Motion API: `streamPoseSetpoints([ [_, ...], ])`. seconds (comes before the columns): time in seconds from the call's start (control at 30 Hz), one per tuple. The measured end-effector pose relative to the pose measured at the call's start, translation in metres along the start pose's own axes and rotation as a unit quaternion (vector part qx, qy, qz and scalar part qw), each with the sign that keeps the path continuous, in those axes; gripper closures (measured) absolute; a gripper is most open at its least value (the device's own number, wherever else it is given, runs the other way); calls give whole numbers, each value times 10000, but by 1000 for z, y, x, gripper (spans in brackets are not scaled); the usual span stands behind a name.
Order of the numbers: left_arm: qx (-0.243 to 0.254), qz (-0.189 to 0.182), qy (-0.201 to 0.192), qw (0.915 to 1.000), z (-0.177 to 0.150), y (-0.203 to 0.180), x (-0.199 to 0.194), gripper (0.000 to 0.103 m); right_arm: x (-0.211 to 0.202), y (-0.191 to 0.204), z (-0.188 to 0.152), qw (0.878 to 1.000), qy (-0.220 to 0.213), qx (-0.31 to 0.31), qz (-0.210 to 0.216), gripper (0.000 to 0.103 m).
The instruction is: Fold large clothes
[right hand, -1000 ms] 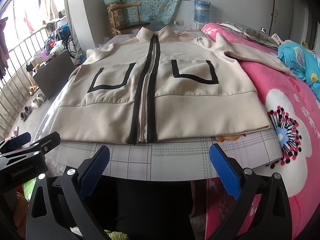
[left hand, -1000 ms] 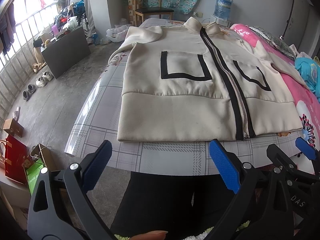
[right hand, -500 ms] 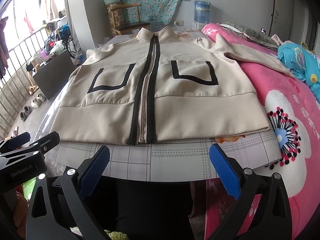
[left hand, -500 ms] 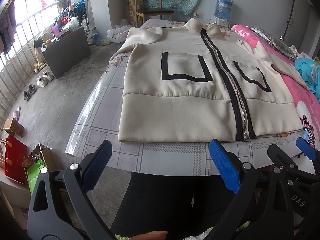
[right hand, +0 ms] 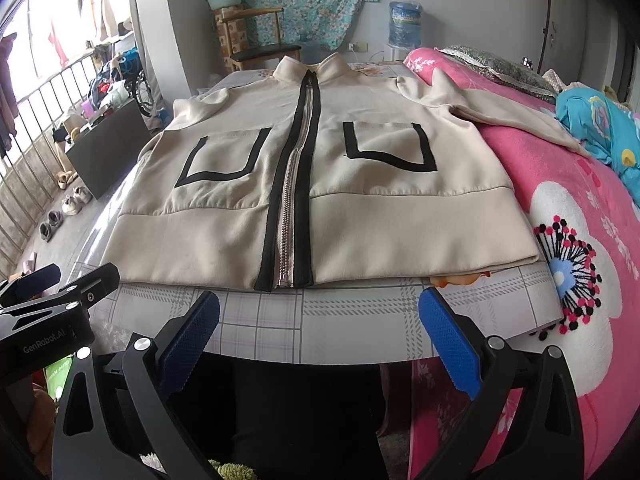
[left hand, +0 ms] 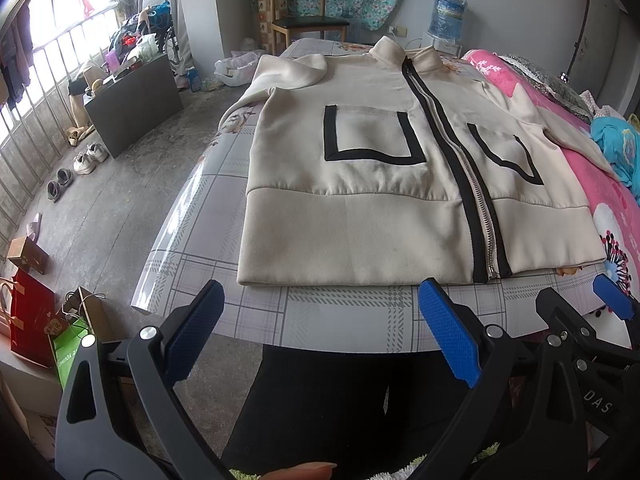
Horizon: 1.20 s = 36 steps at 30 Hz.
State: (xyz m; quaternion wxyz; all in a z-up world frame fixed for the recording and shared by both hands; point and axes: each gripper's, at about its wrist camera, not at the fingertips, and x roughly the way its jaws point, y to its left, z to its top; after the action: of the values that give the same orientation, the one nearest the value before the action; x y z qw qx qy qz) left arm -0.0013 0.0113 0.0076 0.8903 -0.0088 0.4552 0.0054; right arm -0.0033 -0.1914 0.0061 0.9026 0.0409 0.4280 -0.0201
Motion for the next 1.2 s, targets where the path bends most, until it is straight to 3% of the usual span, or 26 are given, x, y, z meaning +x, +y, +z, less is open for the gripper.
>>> streamPoseSetpoints([
  [0.53, 17, 35, -37, 10000, 12, 20, -7, 9, -1, -1, 2, 10000, -16, 7, -3, 6],
  [1.2, 68, 251, -263, 9993, 12, 11, 4, 9, 7, 8, 17, 9999, -69, -91, 10, 6],
])
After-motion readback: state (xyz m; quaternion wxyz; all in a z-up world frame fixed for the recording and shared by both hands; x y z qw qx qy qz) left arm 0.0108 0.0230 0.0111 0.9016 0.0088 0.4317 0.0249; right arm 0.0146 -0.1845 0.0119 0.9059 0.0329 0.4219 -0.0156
